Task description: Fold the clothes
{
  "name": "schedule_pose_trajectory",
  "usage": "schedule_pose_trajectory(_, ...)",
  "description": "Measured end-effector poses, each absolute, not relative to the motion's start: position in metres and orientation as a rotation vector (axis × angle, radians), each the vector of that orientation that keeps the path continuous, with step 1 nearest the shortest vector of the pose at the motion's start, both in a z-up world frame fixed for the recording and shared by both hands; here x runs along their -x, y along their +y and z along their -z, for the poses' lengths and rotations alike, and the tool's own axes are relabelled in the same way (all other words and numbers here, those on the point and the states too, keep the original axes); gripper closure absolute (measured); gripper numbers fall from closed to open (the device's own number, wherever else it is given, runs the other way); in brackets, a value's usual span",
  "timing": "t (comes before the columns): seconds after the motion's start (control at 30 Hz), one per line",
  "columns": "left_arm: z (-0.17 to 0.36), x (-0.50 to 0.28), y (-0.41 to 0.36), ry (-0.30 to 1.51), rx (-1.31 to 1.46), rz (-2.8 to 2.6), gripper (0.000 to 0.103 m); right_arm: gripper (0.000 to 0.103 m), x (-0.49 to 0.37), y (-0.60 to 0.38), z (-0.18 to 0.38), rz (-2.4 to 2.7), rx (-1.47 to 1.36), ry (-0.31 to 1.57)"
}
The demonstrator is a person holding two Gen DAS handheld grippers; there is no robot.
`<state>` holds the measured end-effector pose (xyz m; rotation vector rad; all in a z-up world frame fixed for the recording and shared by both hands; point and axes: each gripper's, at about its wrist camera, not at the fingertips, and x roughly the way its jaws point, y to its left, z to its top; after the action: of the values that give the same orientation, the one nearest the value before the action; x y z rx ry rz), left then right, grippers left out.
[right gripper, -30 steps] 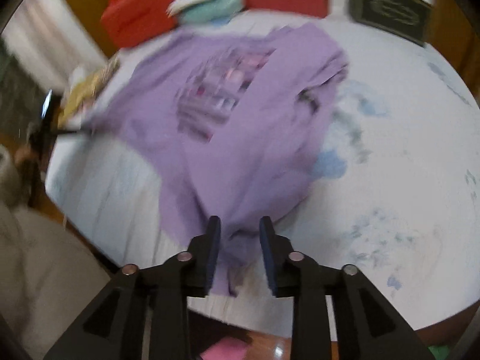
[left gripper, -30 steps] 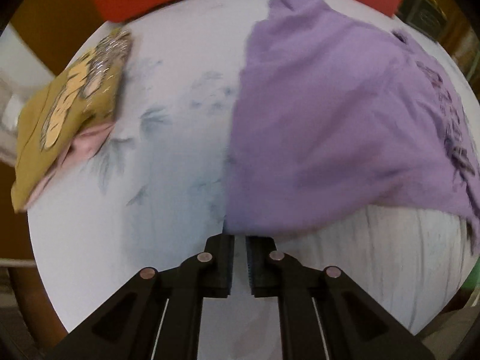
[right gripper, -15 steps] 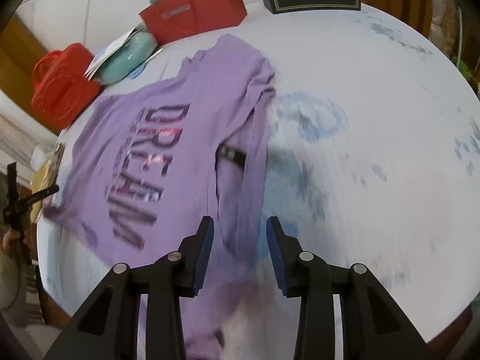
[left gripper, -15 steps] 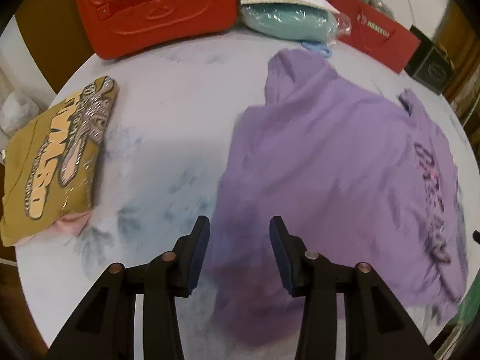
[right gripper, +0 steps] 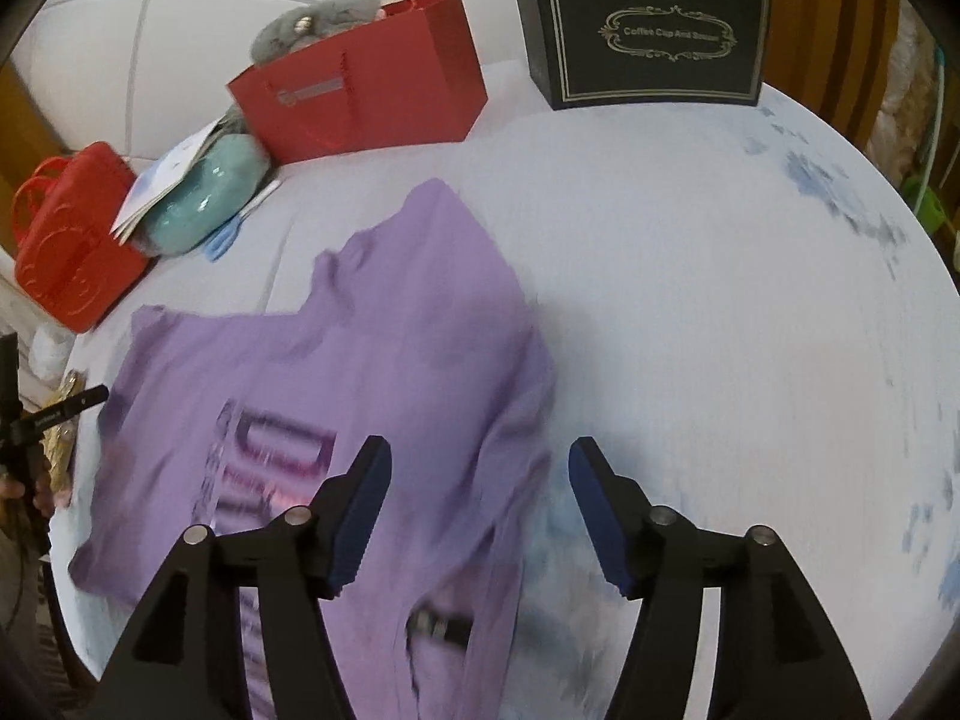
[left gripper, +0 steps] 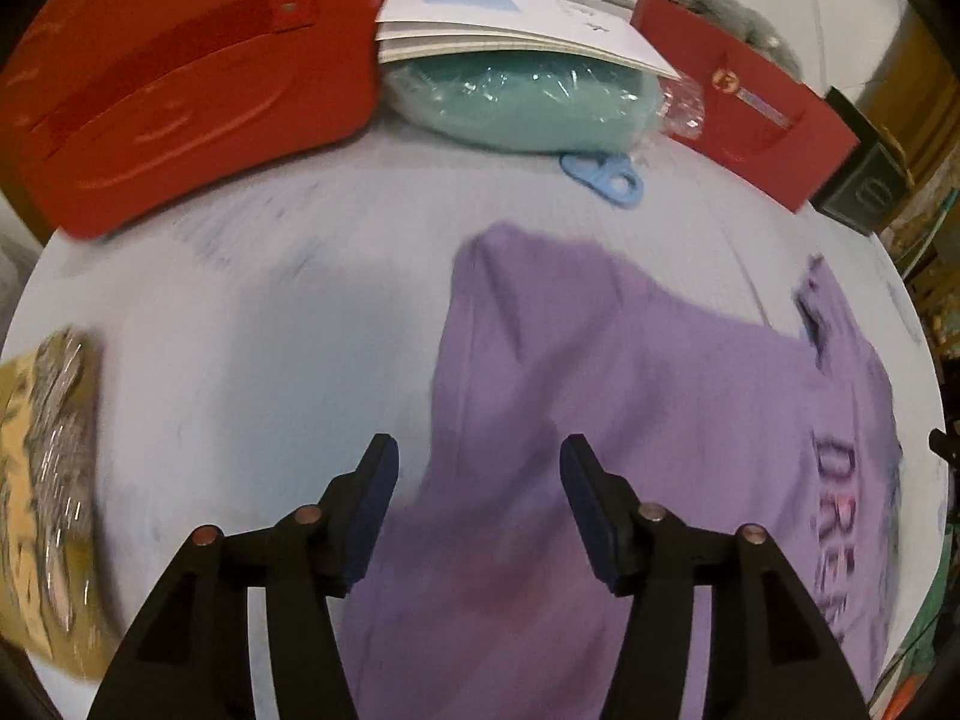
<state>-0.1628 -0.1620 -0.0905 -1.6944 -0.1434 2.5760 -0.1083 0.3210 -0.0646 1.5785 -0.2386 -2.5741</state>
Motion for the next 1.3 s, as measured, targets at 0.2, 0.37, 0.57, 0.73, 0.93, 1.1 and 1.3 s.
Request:
schedule_pose_trajectory(0.2,0.105,0.22,-0.157,-0.124,1.701,-2.583,0.046,0.041,0.159,0.314,0.075,2.557,-1.597,-0.187)
schedule_pose_trajectory(0.37,0.122,0.24,-0.147,-0.062,1.712,-2.585,0.045,0.037,0.204,0.297,0.089,2.532,-1.587,-0.135)
schedule_pose_trajectory(0.57,0.124,0.23,-0.123,0.094,1.663,-2.65,0.088,0.033,0.243,0.274,0.108,2.505,-1.592,-0.046)
schedule_pose_trajectory(0.73,0.119,0.227,-0.117,0.167,1.623,-2.744,0.1,0.102,0.245,0.236,0.119,2.474,-1.61,0.333)
schedule_pose_trajectory(0.93,0.112,0.251,-0.145,0.042,1.658,-2.853,0.101,0.102,0.254,0.244,0.088,2.717,-1.406,0.447)
schedule_pose_trajectory(1.1,0.106,0.268,-0.167,-0.064,1.677,-2.934,0.1,0.084,0.283,0.266,0.094,2.752,-1.489,0.273)
schedule_pose_trajectory(1.3,0.088,0.207,-0.162,-0.013,1.616,-2.765,0.056,0.057,0.226,0.303,0.069,2.711,-1.471,0.017)
